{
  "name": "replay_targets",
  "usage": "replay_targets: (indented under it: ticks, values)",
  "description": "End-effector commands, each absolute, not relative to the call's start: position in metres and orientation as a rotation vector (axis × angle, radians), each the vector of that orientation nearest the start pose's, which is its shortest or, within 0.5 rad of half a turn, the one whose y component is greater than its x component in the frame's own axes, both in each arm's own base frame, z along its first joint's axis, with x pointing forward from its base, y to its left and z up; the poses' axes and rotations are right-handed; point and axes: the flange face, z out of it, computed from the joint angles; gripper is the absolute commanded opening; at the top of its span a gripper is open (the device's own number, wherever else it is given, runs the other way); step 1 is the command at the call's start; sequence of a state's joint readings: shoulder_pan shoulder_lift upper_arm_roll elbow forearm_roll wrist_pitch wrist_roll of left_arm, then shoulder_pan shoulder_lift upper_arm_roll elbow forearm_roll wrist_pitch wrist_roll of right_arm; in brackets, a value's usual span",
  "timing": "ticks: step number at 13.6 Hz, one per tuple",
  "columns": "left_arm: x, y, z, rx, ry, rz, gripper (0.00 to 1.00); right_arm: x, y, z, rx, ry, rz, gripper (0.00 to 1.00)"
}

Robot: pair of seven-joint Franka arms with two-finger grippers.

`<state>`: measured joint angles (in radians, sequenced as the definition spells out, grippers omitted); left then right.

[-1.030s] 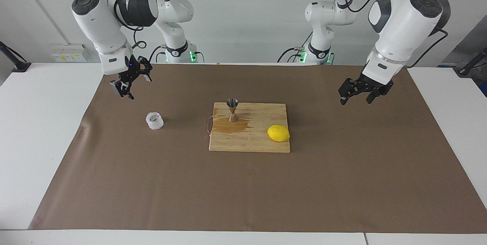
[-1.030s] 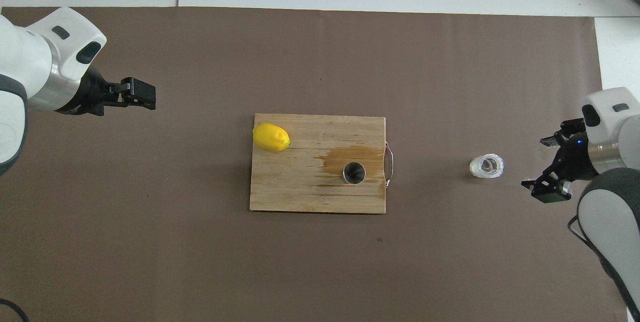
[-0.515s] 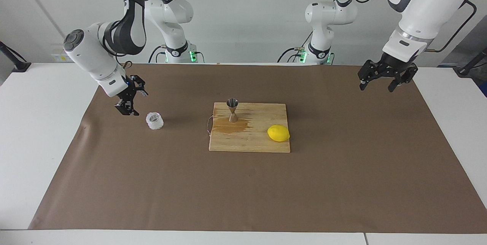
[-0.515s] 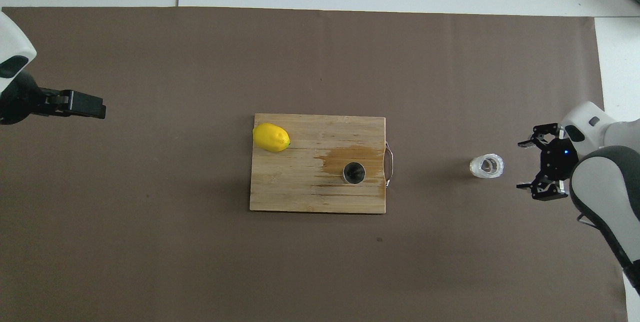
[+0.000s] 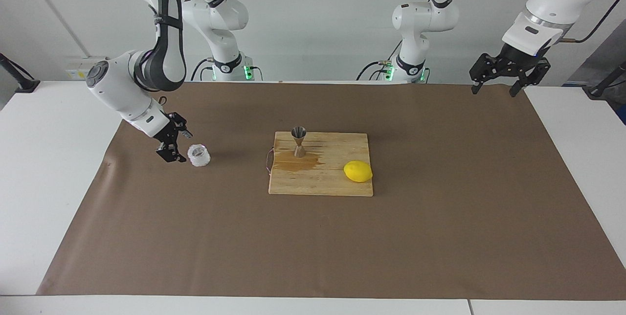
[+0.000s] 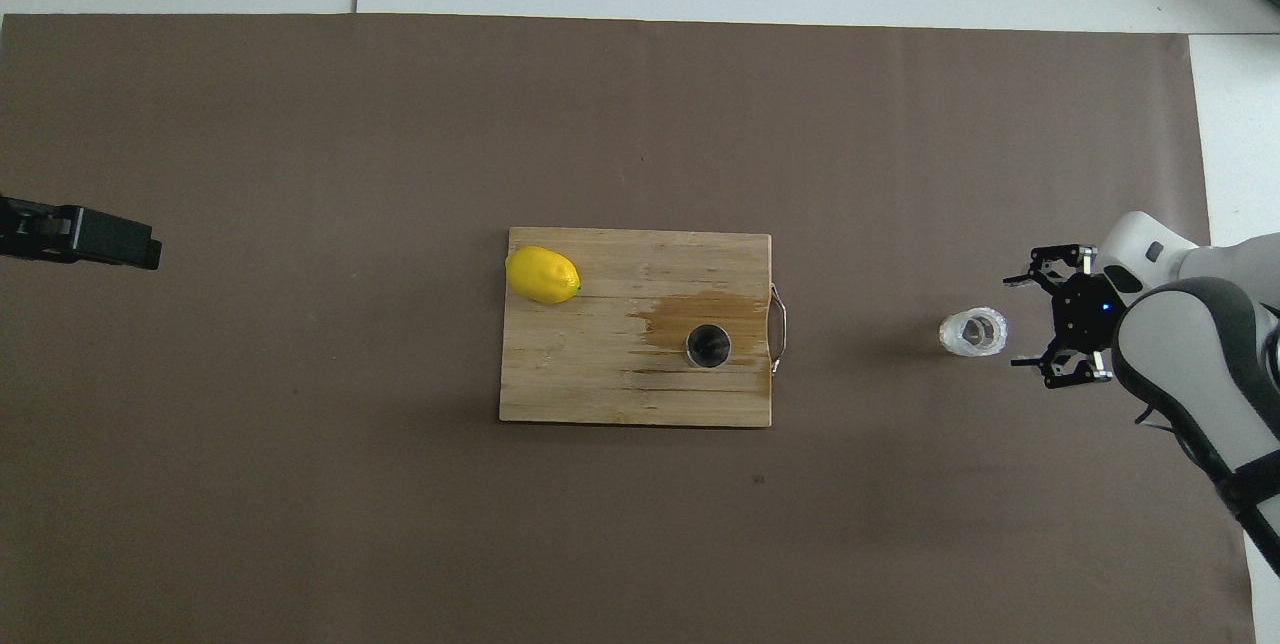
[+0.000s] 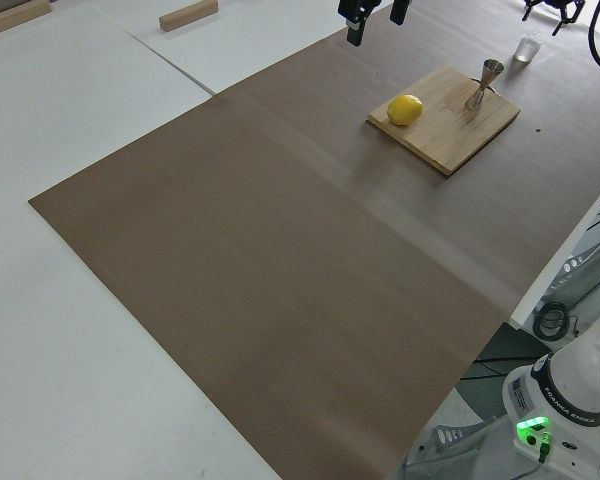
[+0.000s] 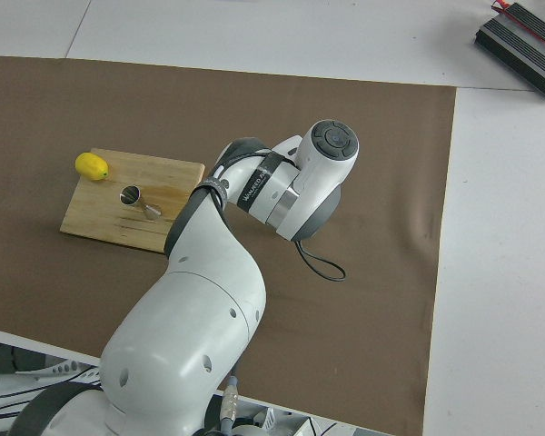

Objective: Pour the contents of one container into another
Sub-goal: 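Lower the right gripper around the white cup and close it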

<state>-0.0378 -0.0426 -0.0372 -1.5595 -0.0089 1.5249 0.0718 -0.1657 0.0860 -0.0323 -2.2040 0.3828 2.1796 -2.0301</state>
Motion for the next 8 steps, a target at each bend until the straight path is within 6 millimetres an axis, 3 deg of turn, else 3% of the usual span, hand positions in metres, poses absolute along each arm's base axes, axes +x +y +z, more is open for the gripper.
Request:
replay_targets:
  ticks: [1, 3, 8]
  values:
    - [0.530, -0.041, 0.653, -3.092, 0.257, 0.010, 1.00, 0.515, -0.096, 0.321, 2.339, 2.419, 0.409, 1.00]
    - [0.529, -0.039, 0.650, -3.093, 0.237, 0.002, 1.00, 0.503, -0.107, 0.305, 2.346, 2.444, 0.398, 1.00]
    - [0.534, -0.032, 0.651, -3.107, 0.211, -0.050, 1.00, 0.508, -0.103, 0.271, 2.362, 2.466, 0.501, 1.00]
